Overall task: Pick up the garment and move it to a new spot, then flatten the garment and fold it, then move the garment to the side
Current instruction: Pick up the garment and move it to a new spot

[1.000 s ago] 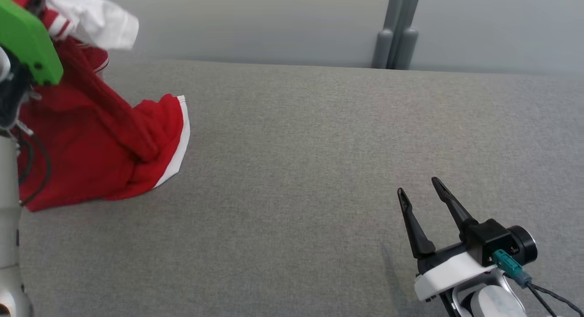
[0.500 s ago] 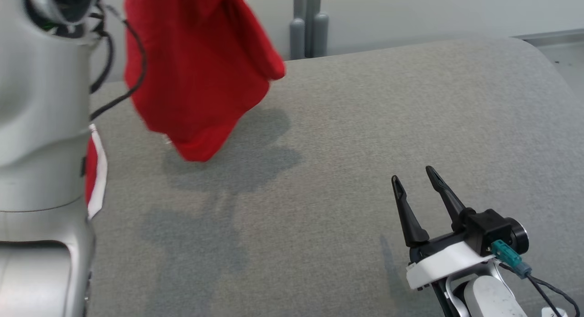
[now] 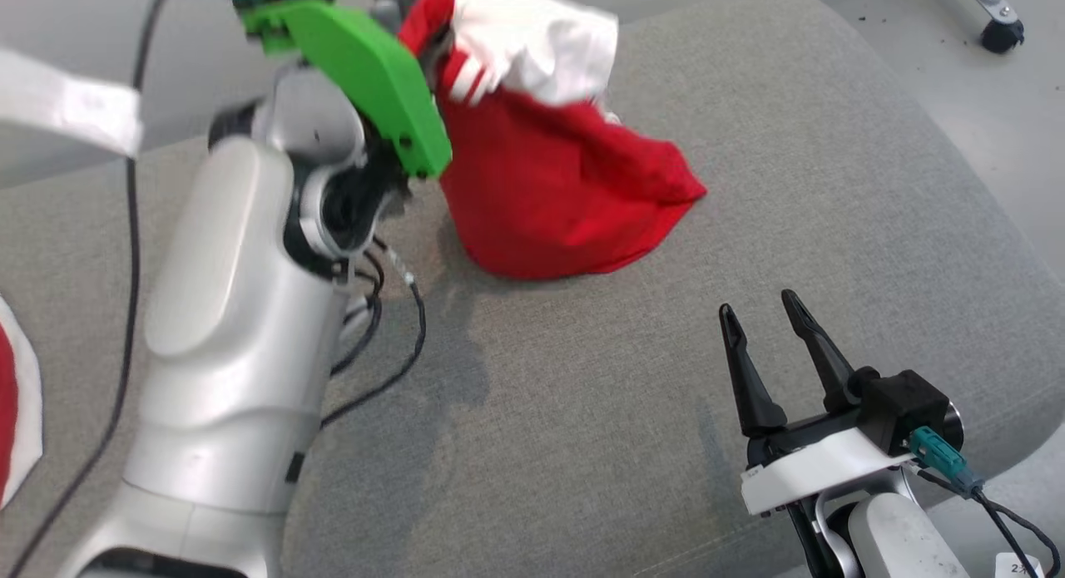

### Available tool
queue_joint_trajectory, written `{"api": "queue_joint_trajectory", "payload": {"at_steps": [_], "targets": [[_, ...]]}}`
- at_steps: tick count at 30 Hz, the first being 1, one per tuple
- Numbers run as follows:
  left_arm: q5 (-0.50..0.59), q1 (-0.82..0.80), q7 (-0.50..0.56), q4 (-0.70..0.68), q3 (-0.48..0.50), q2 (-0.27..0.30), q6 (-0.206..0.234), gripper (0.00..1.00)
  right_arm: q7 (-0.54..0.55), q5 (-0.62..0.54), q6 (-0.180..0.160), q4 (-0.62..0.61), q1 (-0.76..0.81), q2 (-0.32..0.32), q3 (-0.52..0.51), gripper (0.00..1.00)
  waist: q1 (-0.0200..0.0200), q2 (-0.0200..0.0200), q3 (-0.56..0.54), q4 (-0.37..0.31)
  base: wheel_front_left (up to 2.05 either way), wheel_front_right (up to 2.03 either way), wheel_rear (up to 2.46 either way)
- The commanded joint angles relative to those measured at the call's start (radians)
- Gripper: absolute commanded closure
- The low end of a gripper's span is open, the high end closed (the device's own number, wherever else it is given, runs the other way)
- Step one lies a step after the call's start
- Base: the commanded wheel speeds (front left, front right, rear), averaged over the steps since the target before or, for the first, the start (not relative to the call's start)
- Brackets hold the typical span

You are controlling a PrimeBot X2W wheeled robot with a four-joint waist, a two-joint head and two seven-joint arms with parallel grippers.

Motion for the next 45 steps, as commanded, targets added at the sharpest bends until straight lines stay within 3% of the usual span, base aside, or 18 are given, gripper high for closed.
{"api": "queue_joint_trajectory", "payload": {"at_steps": [1,5,10,18,19,20,21,22,27,32,45], "targets": [[0.003,0.031,-0.022,0.005,0.006,0.006,0.011,1.00,-0.003,0.007,0.000,-0.003,-0.004,0.000,0.001,0.00,0.0000,-0.0001,0.049,-0.030,0.00,0.00,0.00],[0.008,0.143,-0.111,0.053,0.060,0.063,0.035,1.00,-0.003,0.000,0.000,0.000,-0.020,0.000,0.002,0.00,0.0000,-0.0001,0.075,-0.023,0.00,0.00,0.00],[-0.030,0.242,-0.181,0.093,0.127,0.095,0.038,1.00,-0.003,-0.034,0.000,0.009,-0.025,-0.001,-0.002,0.00,0.0000,-0.0001,0.073,0.013,0.00,0.00,0.00],[-0.080,0.374,-0.283,0.103,0.162,0.067,-0.003,1.00,-0.003,-0.103,0.000,0.018,-0.045,-0.006,-0.043,0.00,0.0000,-0.0001,0.043,0.107,0.00,0.00,0.00],[-0.077,0.390,-0.295,0.098,0.155,0.061,-0.012,0.94,-0.003,-0.107,0.000,0.021,-0.050,-0.013,-0.051,0.00,0.0000,-0.0001,0.039,0.118,0.00,0.00,0.00],[-0.052,0.403,-0.312,0.088,0.133,0.063,-0.029,0.68,-0.003,-0.113,0.000,0.024,-0.054,-0.020,-0.060,0.00,0.0000,-0.0001,0.035,0.129,0.00,0.00,0.00],[-0.024,0.416,-0.333,0.081,0.110,0.070,-0.040,0.25,-0.003,-0.115,0.000,0.028,-0.060,-0.024,-0.067,0.00,0.0000,-0.0001,0.032,0.141,0.00,0.00,0.00],[0.001,0.432,-0.352,0.080,0.088,0.073,-0.046,0.00,-0.003,-0.120,0.000,0.033,-0.065,-0.030,-0.071,0.00,0.0000,-0.0001,0.028,0.152,0.00,0.00,0.00],[0.120,0.495,-0.501,0.067,0.001,0.070,-0.067,0.00,-0.003,-0.122,0.000,0.063,-0.081,-0.063,-0.083,0.00,0.0000,-0.0001,-0.007,0.198,0.00,0.00,0.00],[0.156,0.576,-0.620,0.079,-0.030,0.045,-0.049,0.00,-0.003,-0.113,0.000,0.087,-0.061,-0.093,-0.102,0.00,0.0000,-0.0001,-0.052,0.233,0.00,0.00,0.00],[0.269,0.692,-0.726,-0.057,-0.148,0.045,-0.024,0.00,-0.003,-0.100,0.000,0.222,-0.119,-0.162,-0.265,0.00,0.0000,-0.0001,-0.011,0.311,0.00,0.00,0.00]]}}
